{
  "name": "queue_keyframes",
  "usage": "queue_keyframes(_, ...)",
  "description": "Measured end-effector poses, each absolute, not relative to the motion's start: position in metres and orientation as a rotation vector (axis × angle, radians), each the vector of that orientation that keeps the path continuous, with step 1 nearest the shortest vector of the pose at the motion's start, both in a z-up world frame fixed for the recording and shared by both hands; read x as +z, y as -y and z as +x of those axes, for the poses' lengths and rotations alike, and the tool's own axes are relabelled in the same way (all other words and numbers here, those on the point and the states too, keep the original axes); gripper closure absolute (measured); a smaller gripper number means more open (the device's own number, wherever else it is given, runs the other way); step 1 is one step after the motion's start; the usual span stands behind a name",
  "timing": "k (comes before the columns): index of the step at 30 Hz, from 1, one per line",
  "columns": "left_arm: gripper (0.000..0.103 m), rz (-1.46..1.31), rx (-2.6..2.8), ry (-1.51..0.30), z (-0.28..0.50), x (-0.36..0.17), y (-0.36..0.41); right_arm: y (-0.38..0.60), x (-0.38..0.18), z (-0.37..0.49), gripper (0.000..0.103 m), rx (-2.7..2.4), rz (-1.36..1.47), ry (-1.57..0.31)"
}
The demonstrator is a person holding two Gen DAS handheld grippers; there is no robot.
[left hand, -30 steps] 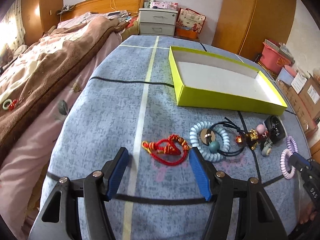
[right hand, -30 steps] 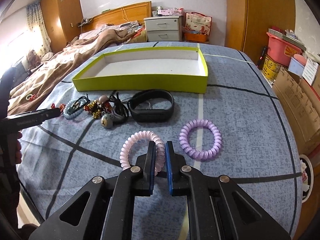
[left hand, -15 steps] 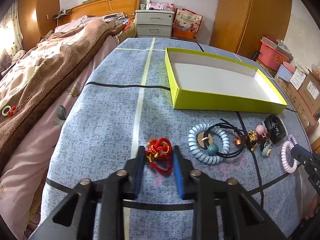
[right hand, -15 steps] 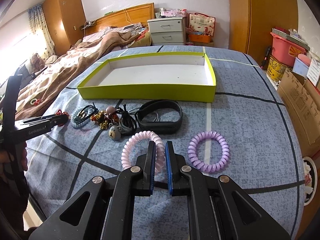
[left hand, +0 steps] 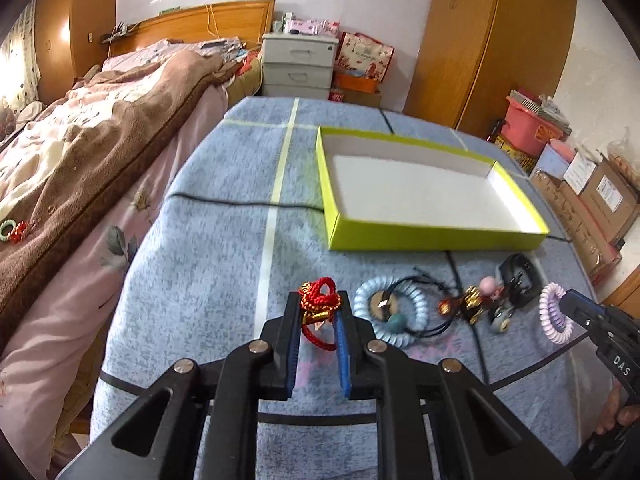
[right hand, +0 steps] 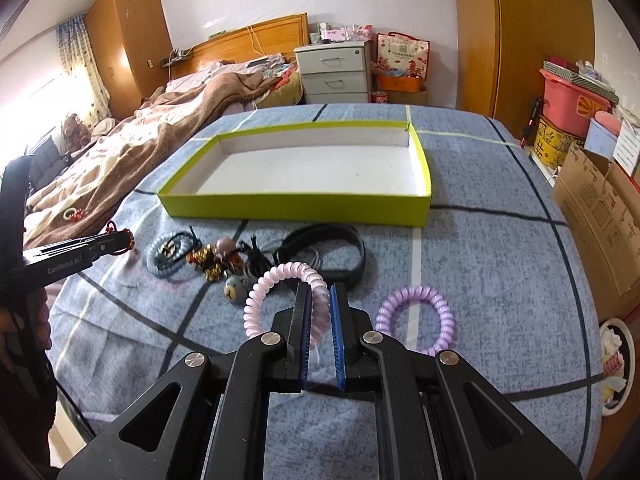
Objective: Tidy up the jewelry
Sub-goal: 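Carry both items into the yellow-green box and open both tools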
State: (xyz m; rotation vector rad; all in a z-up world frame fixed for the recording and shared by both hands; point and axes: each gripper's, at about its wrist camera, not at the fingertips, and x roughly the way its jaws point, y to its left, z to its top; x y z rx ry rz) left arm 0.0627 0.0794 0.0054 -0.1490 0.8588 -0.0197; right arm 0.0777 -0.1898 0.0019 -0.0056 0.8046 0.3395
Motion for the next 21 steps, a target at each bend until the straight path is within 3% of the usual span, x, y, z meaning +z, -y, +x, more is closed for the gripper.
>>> queue_keyframes(21, 0.086, -0.149, -0.134, -0.794, 0.151, 0.046, -0.056, 0.201, 0.04, 0.18, 0.093, 0.304, 0.006, -0.764)
